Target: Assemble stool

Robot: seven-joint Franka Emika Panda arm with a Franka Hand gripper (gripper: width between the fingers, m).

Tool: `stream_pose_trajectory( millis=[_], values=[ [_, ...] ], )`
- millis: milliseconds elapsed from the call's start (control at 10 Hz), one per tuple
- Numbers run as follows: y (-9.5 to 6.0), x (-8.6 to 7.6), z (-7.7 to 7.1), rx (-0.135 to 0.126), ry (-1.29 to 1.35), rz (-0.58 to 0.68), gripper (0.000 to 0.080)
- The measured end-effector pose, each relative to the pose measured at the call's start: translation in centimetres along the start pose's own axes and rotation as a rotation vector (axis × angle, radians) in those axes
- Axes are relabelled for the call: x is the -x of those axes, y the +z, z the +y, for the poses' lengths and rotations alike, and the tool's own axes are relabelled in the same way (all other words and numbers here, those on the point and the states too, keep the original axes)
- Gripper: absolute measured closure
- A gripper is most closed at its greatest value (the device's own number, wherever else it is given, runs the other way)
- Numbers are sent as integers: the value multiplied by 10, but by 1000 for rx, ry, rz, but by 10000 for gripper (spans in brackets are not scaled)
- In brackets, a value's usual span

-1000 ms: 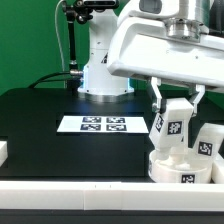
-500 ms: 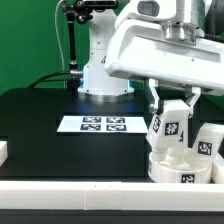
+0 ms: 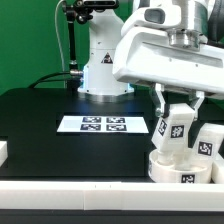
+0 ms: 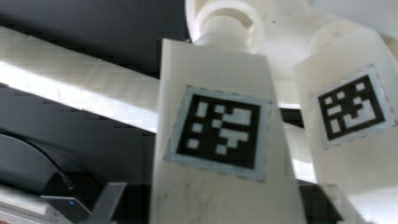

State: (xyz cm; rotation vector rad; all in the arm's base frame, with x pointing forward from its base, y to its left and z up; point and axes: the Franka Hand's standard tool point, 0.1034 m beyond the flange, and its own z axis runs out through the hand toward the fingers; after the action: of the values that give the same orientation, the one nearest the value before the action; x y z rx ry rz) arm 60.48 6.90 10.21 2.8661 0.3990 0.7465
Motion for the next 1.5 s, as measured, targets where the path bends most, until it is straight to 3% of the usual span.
stream_pose_trajectory(
  millis=[800,1000,1300,1500],
  values=[
    [11,13,-4,4,-13,-18,472],
    [13,17,2,19,-16,29,472],
    [13,17,3,21,-13,39,472],
    [13,17,3,21,-12,38,248]
  ],
)
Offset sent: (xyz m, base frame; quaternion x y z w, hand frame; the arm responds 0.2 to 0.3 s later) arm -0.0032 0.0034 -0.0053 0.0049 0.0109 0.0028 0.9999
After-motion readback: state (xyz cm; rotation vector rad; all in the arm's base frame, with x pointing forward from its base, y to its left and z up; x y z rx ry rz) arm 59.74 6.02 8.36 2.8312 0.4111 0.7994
